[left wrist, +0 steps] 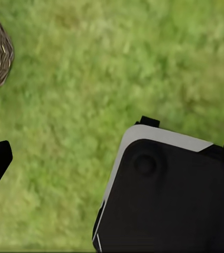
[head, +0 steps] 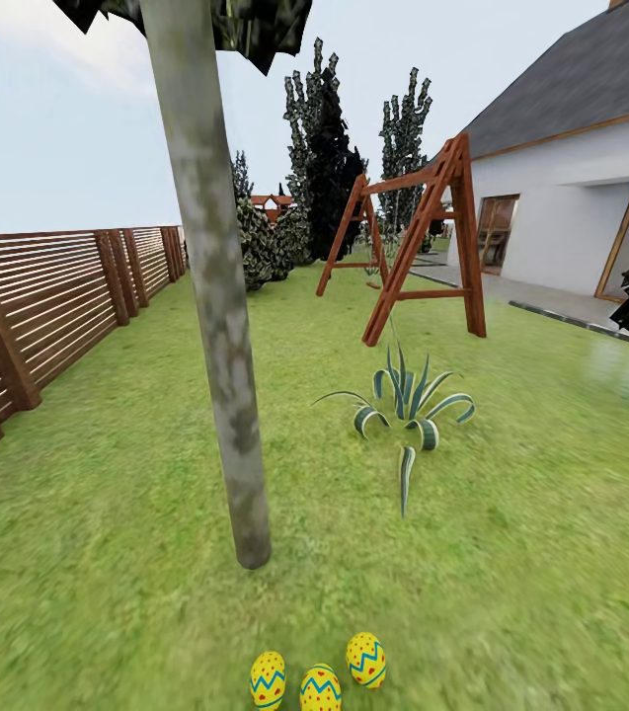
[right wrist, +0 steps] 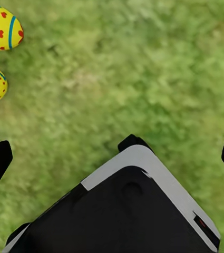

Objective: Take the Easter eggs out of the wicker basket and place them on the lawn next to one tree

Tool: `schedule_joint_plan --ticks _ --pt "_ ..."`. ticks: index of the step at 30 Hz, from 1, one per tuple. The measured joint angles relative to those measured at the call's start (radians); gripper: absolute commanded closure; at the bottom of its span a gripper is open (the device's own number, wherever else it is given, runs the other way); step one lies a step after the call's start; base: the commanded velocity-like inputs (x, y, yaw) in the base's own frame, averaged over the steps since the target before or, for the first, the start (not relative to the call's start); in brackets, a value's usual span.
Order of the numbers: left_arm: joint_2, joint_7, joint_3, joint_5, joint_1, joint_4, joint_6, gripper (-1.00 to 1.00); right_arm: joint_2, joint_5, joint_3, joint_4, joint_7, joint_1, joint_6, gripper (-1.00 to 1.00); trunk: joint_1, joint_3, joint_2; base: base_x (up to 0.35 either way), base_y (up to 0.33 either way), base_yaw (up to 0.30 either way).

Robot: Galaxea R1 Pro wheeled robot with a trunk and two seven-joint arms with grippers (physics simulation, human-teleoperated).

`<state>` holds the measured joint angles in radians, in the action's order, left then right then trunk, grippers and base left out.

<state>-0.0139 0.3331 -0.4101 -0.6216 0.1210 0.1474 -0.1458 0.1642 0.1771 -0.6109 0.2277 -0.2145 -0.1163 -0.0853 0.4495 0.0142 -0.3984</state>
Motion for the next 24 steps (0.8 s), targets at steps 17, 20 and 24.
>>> schedule_joint_plan --ticks 17,20,24 --pt "-0.001 0.001 0.001 -0.001 -0.007 0.001 0.001 -1.0 -0.028 0.001 -0.001 -0.089 -0.002 0.0 -0.001 -1.0 0.0 0.0 0.0 0.0 0.0 0.0" --pt "-0.001 0.001 0.004 -0.002 -0.007 0.001 0.001 -1.0 -0.029 0.0 -0.002 -0.109 -0.002 0.0 -0.001 -1.0 0.0 0.0 0.0 0.0 0.0 0.0" --pt "-0.001 0.002 0.009 -0.005 -0.007 0.001 0.002 -1.0 -0.037 0.0 -0.002 -0.124 -0.002 0.0 -0.002 -1.0 0.0 0.0 0.0 0.0 0.0 0.0"
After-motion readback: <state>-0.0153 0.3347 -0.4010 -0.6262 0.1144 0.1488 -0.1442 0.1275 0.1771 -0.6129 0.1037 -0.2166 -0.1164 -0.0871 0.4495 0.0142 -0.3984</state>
